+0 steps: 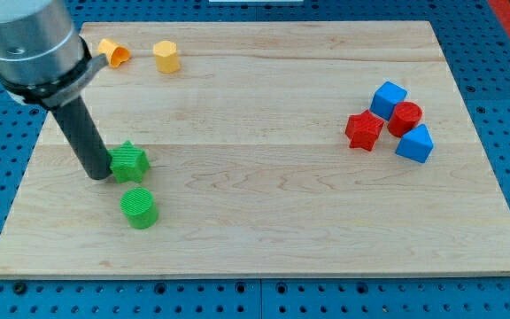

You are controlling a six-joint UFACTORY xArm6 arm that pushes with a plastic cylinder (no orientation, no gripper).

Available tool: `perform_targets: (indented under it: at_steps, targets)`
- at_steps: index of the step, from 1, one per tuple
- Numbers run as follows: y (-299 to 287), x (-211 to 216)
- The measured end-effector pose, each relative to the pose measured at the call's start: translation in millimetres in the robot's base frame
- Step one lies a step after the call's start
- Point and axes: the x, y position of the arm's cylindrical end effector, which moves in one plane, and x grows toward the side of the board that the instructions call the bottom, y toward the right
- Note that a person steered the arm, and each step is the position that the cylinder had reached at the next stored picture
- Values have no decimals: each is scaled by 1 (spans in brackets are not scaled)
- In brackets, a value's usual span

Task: Keep the green star to the right of the yellow hexagon

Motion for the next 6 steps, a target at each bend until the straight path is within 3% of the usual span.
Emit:
perform_targets:
  at_steps: [2, 5, 6]
  targets:
    - [48, 21]
    - [11, -107]
    - [17, -125]
